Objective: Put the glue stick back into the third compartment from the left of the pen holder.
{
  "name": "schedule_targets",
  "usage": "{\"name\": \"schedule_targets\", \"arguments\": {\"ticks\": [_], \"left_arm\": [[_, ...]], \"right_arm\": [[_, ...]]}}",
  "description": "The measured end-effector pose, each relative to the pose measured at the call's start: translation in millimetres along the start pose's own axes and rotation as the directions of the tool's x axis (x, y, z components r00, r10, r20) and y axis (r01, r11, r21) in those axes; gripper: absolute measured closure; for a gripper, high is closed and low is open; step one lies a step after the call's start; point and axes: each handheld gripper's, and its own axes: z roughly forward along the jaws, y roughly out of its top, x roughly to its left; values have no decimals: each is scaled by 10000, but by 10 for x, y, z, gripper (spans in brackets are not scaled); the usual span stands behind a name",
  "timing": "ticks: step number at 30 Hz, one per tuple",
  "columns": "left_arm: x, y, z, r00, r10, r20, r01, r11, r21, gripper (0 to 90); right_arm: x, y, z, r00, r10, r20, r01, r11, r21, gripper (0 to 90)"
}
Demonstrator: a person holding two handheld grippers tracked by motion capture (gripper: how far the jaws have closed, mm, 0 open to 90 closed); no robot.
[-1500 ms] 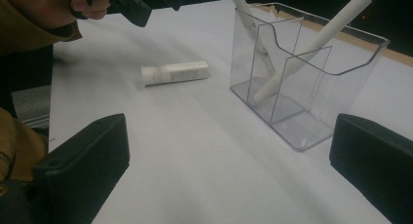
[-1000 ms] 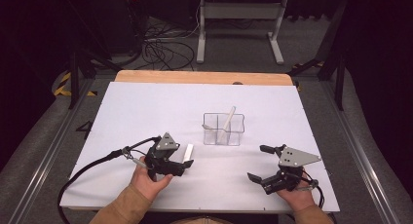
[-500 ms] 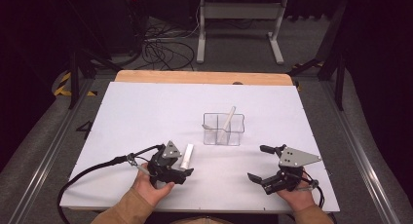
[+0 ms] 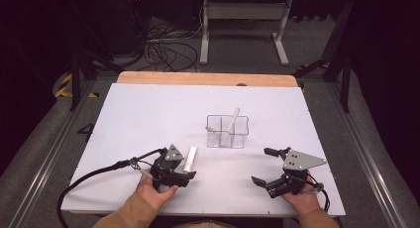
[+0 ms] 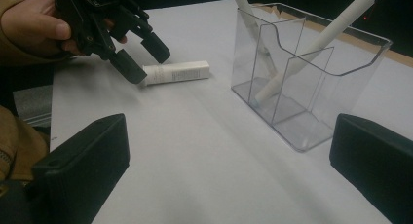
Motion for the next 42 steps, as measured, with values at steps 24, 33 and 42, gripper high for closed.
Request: {"name": "schedule_targets", "arguments": {"ticks": [24, 33, 42], "left_arm": [[-48, -19, 111, 9968, -587, -544, 583, 9983, -77, 482], [-87, -46, 128, 9952, -487, -850, 471, 9987, -216, 495], [-94, -44, 129, 9931, -716, -933, 695, 9973, -253, 505]], "right_arm": [[8, -6, 19, 10000, -41, -33, 41, 10000, 77, 14], [7, -6, 20, 10000, -28, -35, 28, 10000, 89, 14], [6, -7, 22, 10000, -17, -19, 17, 9999, 107, 14]]}}
